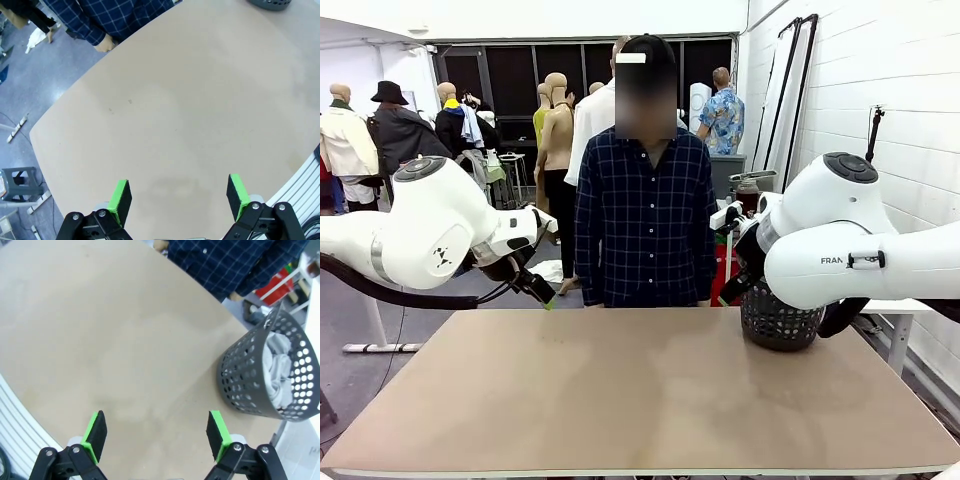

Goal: Fold the training pants.
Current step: Grab both ends of the Training pants handed by a person.

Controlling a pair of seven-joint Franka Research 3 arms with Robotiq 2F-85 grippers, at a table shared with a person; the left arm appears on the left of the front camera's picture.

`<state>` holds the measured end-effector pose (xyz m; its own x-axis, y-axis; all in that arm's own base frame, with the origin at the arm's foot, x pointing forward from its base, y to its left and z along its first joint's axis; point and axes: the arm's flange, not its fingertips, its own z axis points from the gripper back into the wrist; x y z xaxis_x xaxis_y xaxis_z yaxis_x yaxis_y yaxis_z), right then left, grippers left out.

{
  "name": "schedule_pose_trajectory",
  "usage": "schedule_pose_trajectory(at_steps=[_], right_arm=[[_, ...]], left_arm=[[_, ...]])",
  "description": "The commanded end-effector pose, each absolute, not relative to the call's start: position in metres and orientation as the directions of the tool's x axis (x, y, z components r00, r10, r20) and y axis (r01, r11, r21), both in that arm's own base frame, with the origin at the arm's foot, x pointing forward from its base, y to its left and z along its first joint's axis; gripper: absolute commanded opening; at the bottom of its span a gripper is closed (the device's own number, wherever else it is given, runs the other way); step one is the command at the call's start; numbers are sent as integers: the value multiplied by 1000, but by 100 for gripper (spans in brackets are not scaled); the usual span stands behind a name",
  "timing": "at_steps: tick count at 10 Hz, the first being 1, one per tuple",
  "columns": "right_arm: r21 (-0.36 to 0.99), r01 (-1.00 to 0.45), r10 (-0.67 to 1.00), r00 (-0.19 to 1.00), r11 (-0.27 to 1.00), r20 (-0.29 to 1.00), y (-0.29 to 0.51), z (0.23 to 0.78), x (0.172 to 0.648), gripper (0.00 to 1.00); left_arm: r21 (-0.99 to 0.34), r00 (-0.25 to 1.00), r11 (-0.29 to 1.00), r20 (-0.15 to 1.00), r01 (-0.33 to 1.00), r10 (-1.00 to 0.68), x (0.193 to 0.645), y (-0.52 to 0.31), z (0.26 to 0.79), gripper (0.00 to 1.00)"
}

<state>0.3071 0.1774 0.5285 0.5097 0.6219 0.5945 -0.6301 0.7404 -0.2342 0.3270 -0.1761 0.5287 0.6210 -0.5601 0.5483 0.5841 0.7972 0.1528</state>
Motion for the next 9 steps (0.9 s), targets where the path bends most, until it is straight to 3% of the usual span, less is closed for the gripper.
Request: schedule_pose_trajectory(at_steps=[1,6,9], right_arm=[[-261,-605,620,515,752,592,176,526,293,100],[-276,-587,611,508,761,607,180,536,293,100],[-270,-616,624,477,740,619,178,545,295,100]], left_arm=[[148,632,807,547,572,-548,320,-182,537,100],[164,624,832,589,530,-513,316,-179,541,100],[163,610,794,556,586,-565,319,-180,541,100]])
